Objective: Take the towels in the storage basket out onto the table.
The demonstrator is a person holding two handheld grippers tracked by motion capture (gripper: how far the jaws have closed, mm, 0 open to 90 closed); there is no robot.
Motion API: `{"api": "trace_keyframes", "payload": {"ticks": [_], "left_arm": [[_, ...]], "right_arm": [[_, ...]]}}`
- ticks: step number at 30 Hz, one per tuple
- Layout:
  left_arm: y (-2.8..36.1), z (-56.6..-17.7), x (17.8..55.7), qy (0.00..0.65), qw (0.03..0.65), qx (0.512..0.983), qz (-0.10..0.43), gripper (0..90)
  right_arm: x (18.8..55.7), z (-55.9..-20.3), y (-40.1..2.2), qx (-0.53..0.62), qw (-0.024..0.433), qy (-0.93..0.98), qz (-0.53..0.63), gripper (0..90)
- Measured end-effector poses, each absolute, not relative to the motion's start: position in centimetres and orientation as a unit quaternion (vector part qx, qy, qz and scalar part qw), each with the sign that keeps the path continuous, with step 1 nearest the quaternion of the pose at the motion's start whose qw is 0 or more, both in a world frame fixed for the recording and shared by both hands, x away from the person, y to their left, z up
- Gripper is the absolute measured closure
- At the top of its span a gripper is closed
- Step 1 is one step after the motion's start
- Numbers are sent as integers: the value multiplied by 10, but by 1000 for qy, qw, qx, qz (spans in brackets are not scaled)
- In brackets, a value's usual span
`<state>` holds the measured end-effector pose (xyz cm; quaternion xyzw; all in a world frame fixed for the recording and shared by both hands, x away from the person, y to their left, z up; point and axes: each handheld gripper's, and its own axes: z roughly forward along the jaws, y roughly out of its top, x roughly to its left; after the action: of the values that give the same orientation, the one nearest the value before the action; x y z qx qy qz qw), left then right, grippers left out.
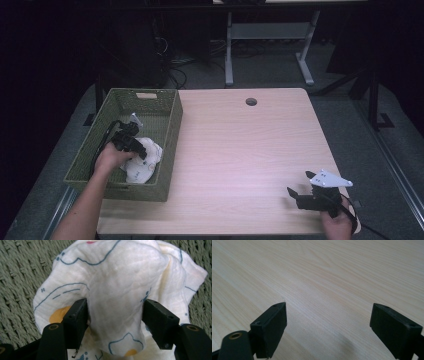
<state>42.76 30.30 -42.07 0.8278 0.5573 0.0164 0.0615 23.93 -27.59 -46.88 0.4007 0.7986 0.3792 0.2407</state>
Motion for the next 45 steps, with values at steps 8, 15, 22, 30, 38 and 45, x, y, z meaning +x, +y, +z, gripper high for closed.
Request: {"api": "trace_keyframes", "payload": {"ticks": [8,15,22,30,38,45], "left_arm": [[300,-424,425,540,49,840,40,403],[298,-425,422,526,41,848,59,476],[297,-425,424,538,37,840,57,514],[298,-424,423,539,40,840,51,573],[305,-423,422,539,54,839,44,677],[307,-423,420,545,62,835,48,693]], "right_arm": [[239,-469,-274,401,242,798,381,137],[239,-469,-273,400,241,799,380,137],[239,-469,-273,399,242,798,381,137],[239,-469,-272,399,241,798,381,137],[239,-469,-271,399,244,799,378,137],[239,-470,-270,401,243,799,377,137]]}}
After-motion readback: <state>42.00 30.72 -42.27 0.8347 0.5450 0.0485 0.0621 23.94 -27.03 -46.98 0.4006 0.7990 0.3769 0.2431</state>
